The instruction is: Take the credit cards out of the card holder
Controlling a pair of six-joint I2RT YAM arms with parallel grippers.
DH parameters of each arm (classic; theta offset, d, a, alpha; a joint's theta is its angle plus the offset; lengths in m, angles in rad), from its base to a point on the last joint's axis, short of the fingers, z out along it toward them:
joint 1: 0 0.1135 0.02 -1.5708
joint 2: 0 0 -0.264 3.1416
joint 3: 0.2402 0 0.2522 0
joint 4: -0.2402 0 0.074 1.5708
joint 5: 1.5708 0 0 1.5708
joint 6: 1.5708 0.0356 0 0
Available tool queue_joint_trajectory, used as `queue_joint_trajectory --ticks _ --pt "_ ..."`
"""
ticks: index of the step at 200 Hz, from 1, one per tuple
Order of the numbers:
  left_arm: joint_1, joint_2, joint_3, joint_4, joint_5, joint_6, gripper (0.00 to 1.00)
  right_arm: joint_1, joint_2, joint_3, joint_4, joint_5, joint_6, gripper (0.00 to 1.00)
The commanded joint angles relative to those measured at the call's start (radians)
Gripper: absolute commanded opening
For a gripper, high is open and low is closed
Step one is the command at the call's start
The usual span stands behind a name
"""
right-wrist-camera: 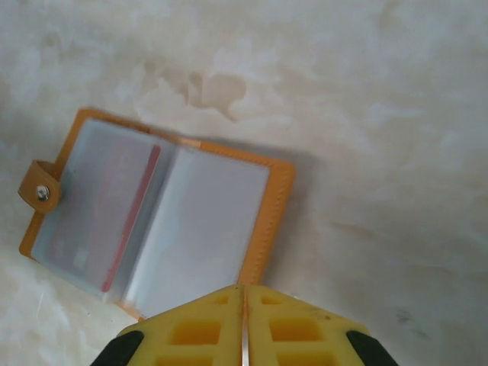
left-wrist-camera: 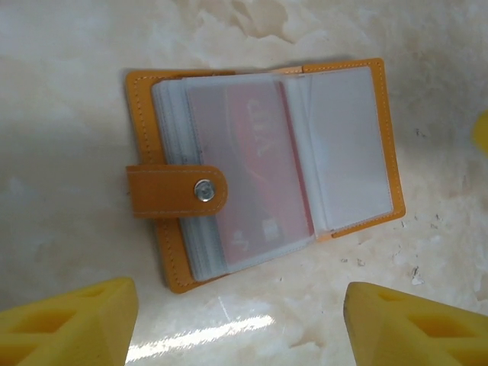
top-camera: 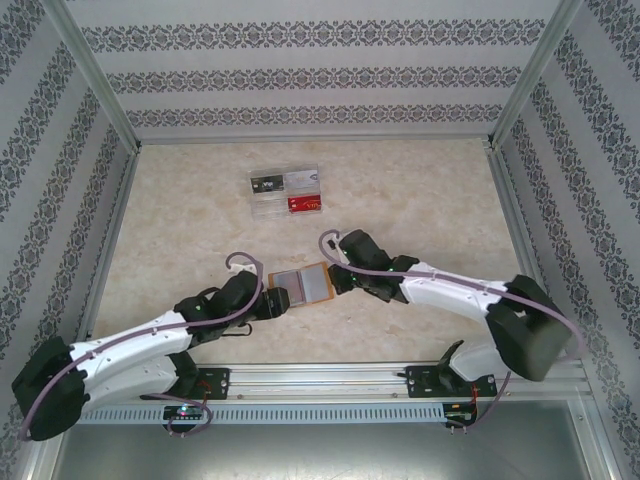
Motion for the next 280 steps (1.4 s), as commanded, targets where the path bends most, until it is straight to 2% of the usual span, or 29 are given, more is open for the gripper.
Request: queue_joint_trajectory --ticks 1,70,230,280 --pt "-0.018 0.027 0.031 0.072 -0.026 -0.035 0.70 -0.003 0.064 0.001 0.082 -0.099 0.063 0.10" --pt "-0.021 0.167 0.057 0.160 -0.008 -0.029 0.56 -0.048 0.193 0.032 0.074 -0.129 0.100 0.09" --pt "-0.021 0.353 0.125 0.181 -0.013 -0.014 0.52 -0.065 0.224 0.036 0.084 -0.183 0.125 0.09" --pt "-0.021 0.414 0.149 0.222 0.027 -0.018 0.52 -0.065 0.222 0.035 0.085 -0.185 0.127 0.09"
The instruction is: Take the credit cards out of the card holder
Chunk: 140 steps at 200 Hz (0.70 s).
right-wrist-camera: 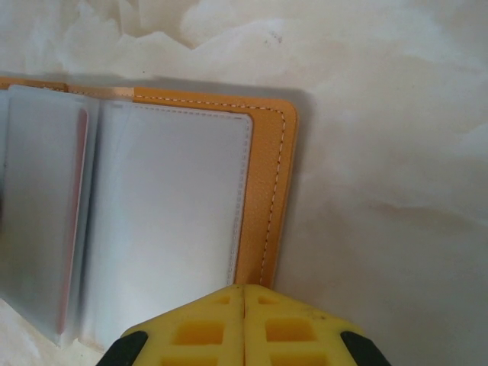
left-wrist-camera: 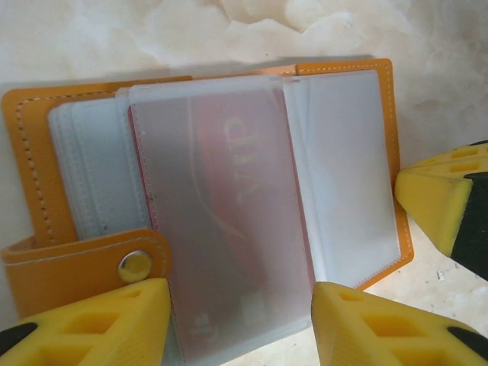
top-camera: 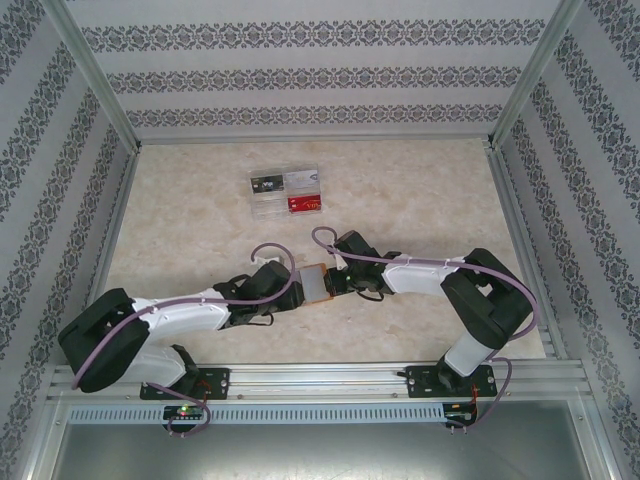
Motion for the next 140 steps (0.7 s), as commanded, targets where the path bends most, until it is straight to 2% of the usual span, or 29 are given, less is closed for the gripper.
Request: queue_joint_trajectory --ticks 1,87,116,140 --pt "-0.014 0.030 0.028 0.052 0.023 0.005 0.52 -0.005 0.013 0.019 0.010 -0.024 0.014 0.09" --pt "-0.016 0.048 0.056 0.094 0.044 0.015 0.57 -0.005 0.018 0.024 0.006 -0.026 0.012 0.09" --pt "-0.018 0.046 0.074 0.077 0.043 0.030 0.67 -0.004 0.017 0.024 0.007 -0.025 0.012 0.10" --pt "-0.025 0.036 0.079 0.081 0.038 0.041 0.65 -0.005 0.019 0.025 0.006 -0.027 0.011 0.10"
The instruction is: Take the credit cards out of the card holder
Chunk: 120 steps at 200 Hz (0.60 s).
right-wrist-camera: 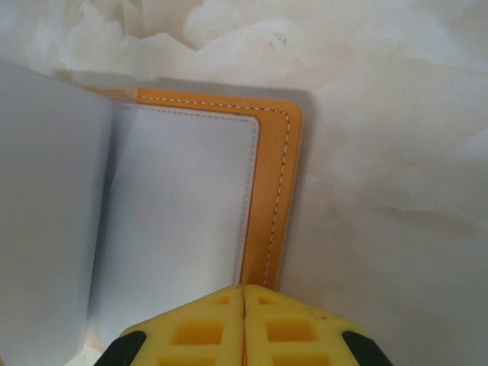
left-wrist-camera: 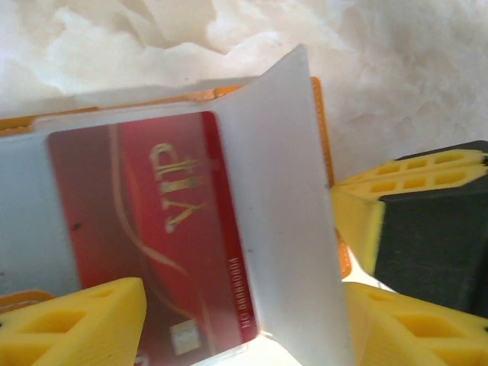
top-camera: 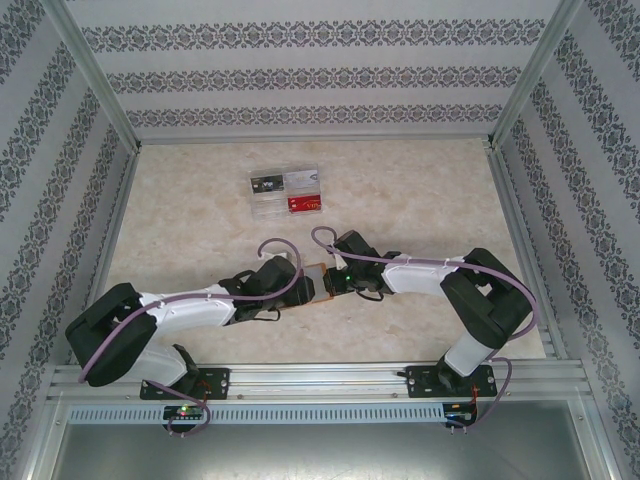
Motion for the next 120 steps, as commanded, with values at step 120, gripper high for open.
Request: queue_joint_trajectory --ticks 120 --pt "-0.059 0.049 0.103 0.043 0.002 0.055 0.39 -0.027 -0.107 -0.045 0.036 0.051 0.017 0.12"
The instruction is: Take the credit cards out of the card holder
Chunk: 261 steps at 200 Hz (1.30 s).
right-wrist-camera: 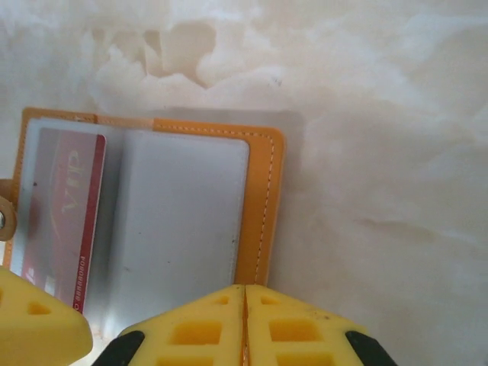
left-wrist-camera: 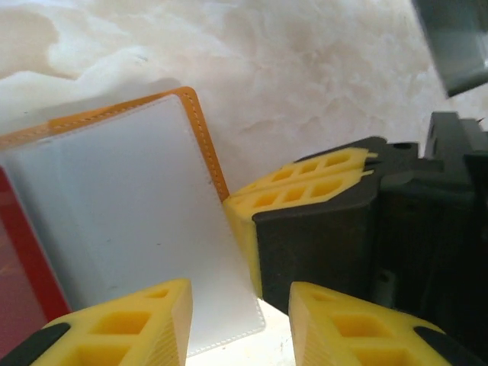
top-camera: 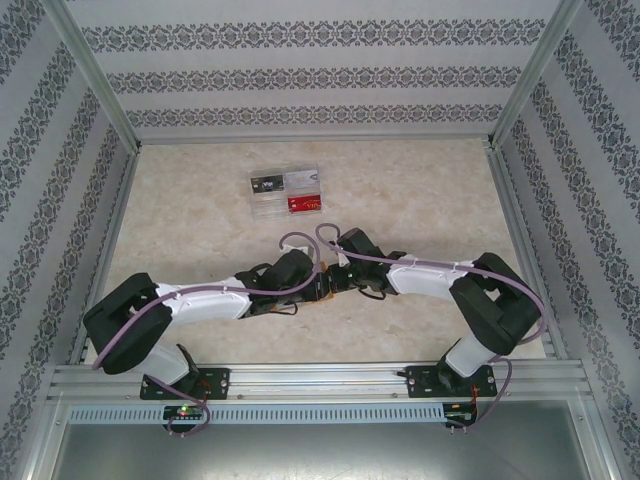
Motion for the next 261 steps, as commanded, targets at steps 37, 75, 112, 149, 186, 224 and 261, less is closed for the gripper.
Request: queue_joint_trajectory --ticks 37,75,112,149,186,224,261 --pt "-0.009 -0.208 -0.102 -0.111 -0.142 0.018 0.35 -0.011 -0.095 -0.061 0.071 0.014 0.012 0.17" --pt "0.037 -0.321 -0.214 -0.163 -0.171 0.004 0.17 0.018 -0.097 -0.041 0.099 -0.063 0.055 0.22" --pt "0.069 -0.354 -0.285 -0.122 -0.144 -0.009 0.13 0.055 -0.031 0.015 0.107 -0.117 0.095 0.24" --pt "0.074 -0.330 -0.297 -0.095 -0.129 0.005 0.13 0.088 0.035 0.064 0.122 -0.142 0.114 0.26" --pt "0.075 -0.293 -0.300 -0.079 -0.122 0.003 0.13 0.091 0.111 0.101 0.118 -0.151 0.138 0.27" --pt "0.075 -0.277 -0.306 -0.067 -0.120 0.003 0.13 0.091 0.157 0.117 0.115 -0.167 0.144 0.25" --pt "0.074 -0.246 -0.302 -0.048 -0.106 0.002 0.13 0.095 0.189 0.127 0.124 -0.186 0.153 0.23"
